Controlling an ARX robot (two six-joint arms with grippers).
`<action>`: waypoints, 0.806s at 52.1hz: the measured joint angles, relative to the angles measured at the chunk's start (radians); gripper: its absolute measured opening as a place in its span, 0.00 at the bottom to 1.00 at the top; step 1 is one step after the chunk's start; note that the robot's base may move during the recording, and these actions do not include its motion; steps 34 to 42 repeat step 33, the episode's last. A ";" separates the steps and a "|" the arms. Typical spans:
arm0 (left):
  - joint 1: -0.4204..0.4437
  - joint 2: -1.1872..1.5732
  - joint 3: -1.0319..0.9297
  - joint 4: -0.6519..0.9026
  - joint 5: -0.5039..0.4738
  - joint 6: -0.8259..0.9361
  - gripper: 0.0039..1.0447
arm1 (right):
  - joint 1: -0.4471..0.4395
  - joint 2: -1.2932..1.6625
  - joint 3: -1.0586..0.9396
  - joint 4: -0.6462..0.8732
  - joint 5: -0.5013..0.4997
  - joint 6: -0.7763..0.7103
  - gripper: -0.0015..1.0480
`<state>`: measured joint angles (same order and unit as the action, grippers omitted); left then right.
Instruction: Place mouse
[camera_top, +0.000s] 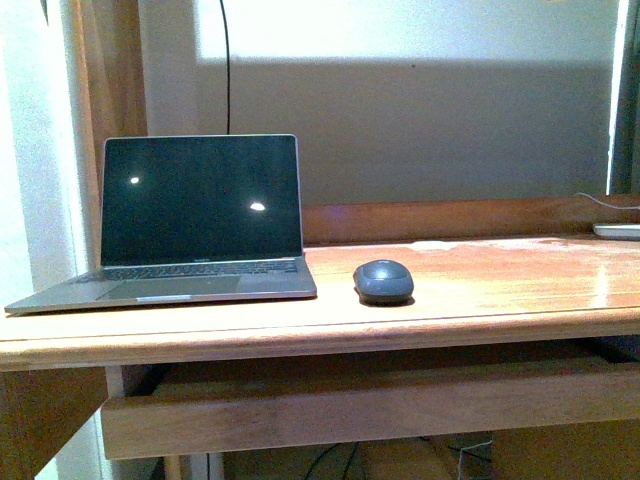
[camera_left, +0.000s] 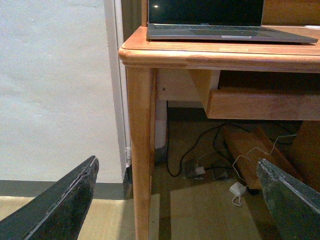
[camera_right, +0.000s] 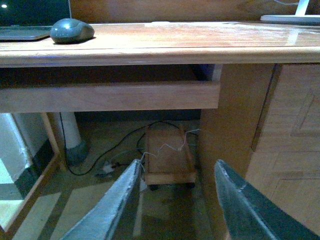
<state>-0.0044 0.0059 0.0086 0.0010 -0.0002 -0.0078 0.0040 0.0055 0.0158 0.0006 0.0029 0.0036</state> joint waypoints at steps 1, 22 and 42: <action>0.000 0.000 0.000 0.000 0.000 0.000 0.93 | 0.000 0.000 0.000 0.000 0.000 0.000 0.51; 0.000 0.000 0.000 0.000 0.000 0.000 0.93 | 0.000 0.000 0.000 0.000 0.000 0.000 0.93; 0.000 0.000 0.000 0.000 0.000 0.000 0.93 | -0.001 0.000 0.000 0.000 0.000 0.000 0.93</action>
